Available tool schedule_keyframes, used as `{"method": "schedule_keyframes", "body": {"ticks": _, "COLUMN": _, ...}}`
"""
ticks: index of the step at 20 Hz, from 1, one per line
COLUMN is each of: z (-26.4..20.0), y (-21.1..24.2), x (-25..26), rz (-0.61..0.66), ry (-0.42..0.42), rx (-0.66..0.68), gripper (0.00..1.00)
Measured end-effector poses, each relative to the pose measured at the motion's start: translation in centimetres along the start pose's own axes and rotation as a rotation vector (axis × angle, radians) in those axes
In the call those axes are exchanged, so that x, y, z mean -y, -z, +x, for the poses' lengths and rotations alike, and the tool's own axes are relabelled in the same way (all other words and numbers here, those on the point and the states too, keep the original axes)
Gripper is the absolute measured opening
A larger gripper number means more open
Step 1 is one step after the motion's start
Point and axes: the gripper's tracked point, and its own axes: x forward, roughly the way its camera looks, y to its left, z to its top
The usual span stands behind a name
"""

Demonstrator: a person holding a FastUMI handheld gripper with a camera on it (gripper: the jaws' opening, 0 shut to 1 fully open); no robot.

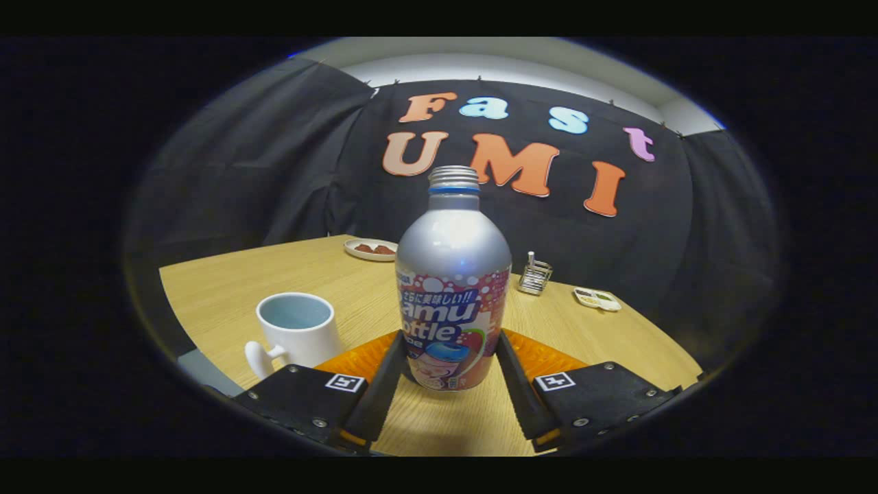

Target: Take the bottle from table, then pour the juice into the cup, finally place the bottle on the coaster

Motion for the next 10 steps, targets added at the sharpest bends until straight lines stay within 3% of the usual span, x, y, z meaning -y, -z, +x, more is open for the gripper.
{"method": "schedule_keyframes", "body": {"ticks": 5, "z": 1.4, "y": 1.6, "x": -0.7, "rz": 0.145, "ry": -0.025, "rx": -0.047, "gripper": 0.75}}
{"method": "schedule_keyframes", "body": {"ticks": 10, "z": 2.6, "y": 1.3, "x": -0.6, "rz": 0.166, "ry": -0.011, "rx": -0.056, "gripper": 0.76}}
